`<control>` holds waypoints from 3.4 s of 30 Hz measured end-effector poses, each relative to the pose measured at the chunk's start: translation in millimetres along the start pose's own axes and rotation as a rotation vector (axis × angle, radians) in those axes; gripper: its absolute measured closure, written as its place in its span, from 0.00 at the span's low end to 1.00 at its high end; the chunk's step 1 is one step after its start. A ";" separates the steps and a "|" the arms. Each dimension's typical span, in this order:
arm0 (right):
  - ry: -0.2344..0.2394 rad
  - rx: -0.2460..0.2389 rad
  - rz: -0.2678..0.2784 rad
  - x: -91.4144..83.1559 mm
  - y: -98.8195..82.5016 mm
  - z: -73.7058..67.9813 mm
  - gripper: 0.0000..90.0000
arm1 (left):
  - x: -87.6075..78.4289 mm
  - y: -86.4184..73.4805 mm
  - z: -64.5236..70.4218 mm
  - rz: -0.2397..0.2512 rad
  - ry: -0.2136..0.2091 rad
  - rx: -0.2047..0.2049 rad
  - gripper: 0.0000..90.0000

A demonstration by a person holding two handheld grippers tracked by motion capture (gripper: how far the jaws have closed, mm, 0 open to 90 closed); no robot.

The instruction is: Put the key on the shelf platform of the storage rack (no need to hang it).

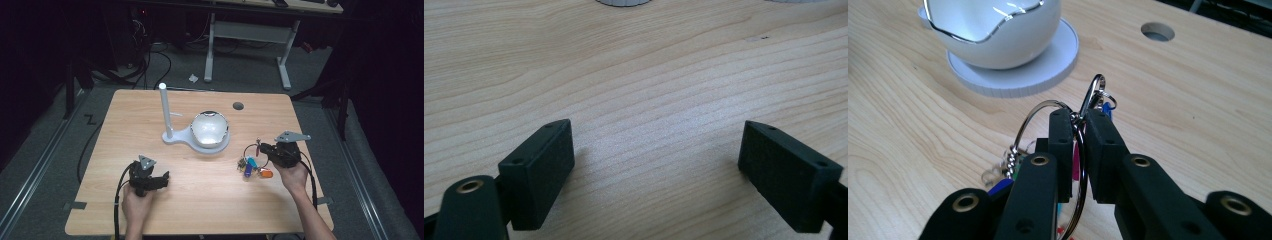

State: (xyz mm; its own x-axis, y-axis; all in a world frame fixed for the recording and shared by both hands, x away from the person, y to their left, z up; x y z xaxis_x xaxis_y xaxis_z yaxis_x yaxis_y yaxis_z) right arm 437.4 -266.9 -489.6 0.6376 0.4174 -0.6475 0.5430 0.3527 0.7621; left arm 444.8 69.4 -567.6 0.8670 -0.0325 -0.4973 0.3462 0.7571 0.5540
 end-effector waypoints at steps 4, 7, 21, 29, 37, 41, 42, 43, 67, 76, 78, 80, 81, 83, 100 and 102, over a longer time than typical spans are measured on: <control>0.011 -0.005 0.013 -6.4 6.5 -1.6 0.92 | 0.0 0.0 0.0 0.000 -0.001 0.001 0.17; 0.020 -0.022 0.032 -14.6 15.4 -3.6 0.92 | 0.1 0.0 0.1 0.001 0.000 -0.002 0.17; 0.078 -0.030 0.111 -43.6 51.3 -9.5 0.92 | 0.0 0.0 0.0 0.000 -0.001 0.001 0.17; 0.112 -0.041 0.124 -53.5 72.5 -13.4 0.92 | 0.0 0.0 0.1 0.001 0.000 -0.002 0.17; 0.149 -0.055 0.146 -55.6 90.8 -18.6 0.92 | -0.2 -0.2 0.3 -0.001 0.004 -0.010 0.17; 0.164 -0.062 0.154 -57.4 100.3 -21.8 0.92 | -0.2 -0.2 0.1 -0.002 0.003 -0.006 0.17; 0.164 -0.062 0.154 -57.4 100.3 -21.8 0.92 | -0.2 -0.2 0.1 -0.002 0.003 -0.006 0.17; 0.166 -0.065 0.157 -57.9 102.3 -22.4 0.92 | -0.2 -0.2 0.1 -0.002 0.003 -0.006 0.17; 0.190 -0.106 0.200 -34.8 172.3 -44.4 0.92 | -0.5 -0.7 0.5 -0.005 0.009 -0.021 0.17; 0.194 -0.088 0.186 -12.4 186.9 -47.1 0.92 | -0.1 0.0 -0.3 -0.002 -0.002 0.006 0.17; 0.190 -0.086 0.181 -8.2 189.1 -47.9 0.92 | 0.0 0.0 -0.1 -0.001 -0.001 0.002 0.17; 0.191 -0.086 0.182 -5.5 190.5 -48.2 0.92 | 0.1 0.3 -0.4 0.001 0.000 0.005 0.17; 0.191 -0.084 0.180 -3.9 191.1 -48.2 0.92 | 0.1 0.3 -0.4 0.001 0.000 0.006 0.17; 0.188 -0.077 0.175 0.7 193.0 -48.4 0.92 | 0.1 0.3 -0.4 0.001 0.000 0.005 0.17; 0.162 -0.085 0.155 35.8 200.6 -59.5 0.92 | -0.2 -0.2 0.1 -0.001 0.001 -0.005 0.17; 0.158 -0.088 0.155 39.9 199.7 -60.9 0.92 | -0.4 -0.3 0.2 -0.003 0.005 -0.012 0.17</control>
State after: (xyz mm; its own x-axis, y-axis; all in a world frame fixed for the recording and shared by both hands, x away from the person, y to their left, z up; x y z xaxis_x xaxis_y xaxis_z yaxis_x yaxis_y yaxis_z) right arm 537.9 -128.8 -363.1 0.6126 0.5953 -0.5199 0.3914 0.3430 0.8539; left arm 444.4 69.0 -567.5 0.8642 -0.0316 -0.5021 0.3444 0.7646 0.5447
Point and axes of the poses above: each handheld gripper's, and its own axes: x roughly forward along the jaws, y roughly out of its top, z roughly to its right, the point moved 8 cm from there along x, roughly forward along the jaws
